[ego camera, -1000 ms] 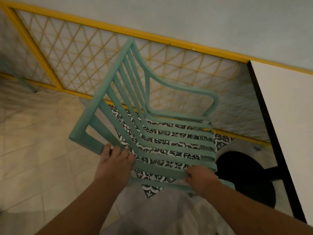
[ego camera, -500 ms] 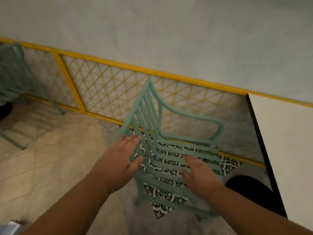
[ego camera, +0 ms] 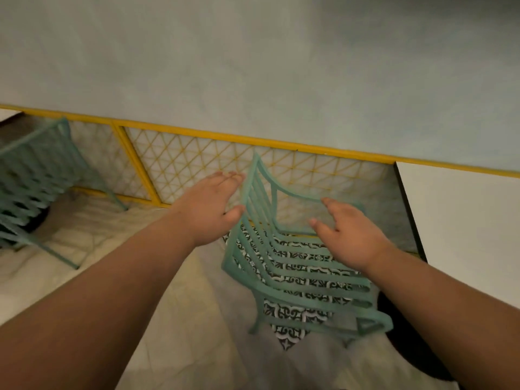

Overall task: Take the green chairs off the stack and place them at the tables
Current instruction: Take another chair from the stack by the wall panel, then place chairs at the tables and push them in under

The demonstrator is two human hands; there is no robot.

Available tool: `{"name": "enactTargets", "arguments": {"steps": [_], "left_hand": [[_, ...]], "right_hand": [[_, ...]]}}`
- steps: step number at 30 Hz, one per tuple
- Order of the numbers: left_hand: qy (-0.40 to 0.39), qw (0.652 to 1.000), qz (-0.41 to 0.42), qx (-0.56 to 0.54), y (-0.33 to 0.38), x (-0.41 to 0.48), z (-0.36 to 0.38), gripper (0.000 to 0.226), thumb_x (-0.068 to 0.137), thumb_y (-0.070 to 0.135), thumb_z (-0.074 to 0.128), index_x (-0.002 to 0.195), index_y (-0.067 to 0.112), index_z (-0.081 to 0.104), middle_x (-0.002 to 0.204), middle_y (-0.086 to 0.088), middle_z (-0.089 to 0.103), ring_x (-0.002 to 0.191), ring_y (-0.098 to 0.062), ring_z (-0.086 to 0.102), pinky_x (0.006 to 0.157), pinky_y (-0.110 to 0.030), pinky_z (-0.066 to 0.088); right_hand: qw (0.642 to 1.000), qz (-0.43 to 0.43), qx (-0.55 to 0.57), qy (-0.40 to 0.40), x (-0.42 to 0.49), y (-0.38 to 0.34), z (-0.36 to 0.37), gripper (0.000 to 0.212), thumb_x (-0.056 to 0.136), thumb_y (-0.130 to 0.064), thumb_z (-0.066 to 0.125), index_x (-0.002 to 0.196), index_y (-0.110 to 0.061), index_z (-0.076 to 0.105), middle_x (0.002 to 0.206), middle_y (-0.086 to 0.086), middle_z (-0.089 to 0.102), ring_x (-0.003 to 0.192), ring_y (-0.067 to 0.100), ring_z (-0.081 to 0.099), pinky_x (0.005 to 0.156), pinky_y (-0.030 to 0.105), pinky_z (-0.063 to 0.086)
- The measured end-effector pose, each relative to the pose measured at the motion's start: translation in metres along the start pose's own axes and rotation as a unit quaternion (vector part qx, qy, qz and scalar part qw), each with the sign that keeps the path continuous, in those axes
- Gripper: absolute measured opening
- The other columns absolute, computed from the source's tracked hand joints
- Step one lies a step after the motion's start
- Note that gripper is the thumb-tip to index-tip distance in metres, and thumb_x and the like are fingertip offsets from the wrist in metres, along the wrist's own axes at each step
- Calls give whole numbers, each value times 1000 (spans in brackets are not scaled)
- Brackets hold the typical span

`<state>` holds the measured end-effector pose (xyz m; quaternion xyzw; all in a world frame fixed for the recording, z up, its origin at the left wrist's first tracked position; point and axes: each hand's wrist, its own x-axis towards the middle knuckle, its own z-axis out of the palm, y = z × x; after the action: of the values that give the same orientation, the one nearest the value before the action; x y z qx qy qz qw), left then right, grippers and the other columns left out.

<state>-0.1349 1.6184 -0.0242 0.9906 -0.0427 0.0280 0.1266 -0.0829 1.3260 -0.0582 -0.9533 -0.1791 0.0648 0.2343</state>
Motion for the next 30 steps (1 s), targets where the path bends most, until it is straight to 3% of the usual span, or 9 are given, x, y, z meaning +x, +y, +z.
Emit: {"name": "enactTargets", "arguments": {"steps": [5, 14, 19, 24, 30], "left_hand": [[-2, 1000, 19, 15, -14, 37, -2, 64, 102, 39, 44, 160, 24, 23, 167, -1, 25, 153, -20, 18, 124, -38, 15], [-49, 999, 6, 22, -51, 81, 21, 64, 102, 40, 44, 160, 25, 21, 167, 0, 22, 154, -20, 14, 122, -35, 11], [-78, 994, 74, 32, -83, 125, 36, 65, 102, 39, 43, 161, 25, 18, 168, 1, 19, 154, -16, 11, 118, -24, 1], [-90, 983, 157, 26, -133, 192, 48, 64, 102, 35, 44, 160, 23, 21, 167, 0, 23, 154, -17, 12, 119, -25, 2], [-117, 958, 258, 49, -180, 250, 57, 65, 101, 42, 43, 160, 21, 24, 166, -2, 27, 153, -19, 18, 118, -26, 1]], "right_hand": [[999, 22, 6, -37, 16, 0, 14, 80, 94, -69, 41, 159, -26, 26, 156, 4, 46, 129, 22, 55, 111, 45, 43], [997, 17, 12, -76, 81, 4, 40, 80, 95, -69, 43, 160, -27, 22, 162, 2, 37, 140, 22, 45, 114, 44, 35], [996, 48, 2, -80, 108, -7, 64, 81, 95, -70, 43, 160, -26, 22, 162, 0, 38, 146, 22, 36, 117, 43, 32], [989, 144, 11, -42, 145, -31, 90, 80, 95, -69, 44, 160, -27, 24, 157, 1, 44, 131, 20, 52, 110, 43, 40], [970, 238, 45, 0, 166, -81, 124, 78, 95, -68, 44, 158, -25, 26, 155, 0, 46, 140, 20, 43, 116, 42, 36]]}}
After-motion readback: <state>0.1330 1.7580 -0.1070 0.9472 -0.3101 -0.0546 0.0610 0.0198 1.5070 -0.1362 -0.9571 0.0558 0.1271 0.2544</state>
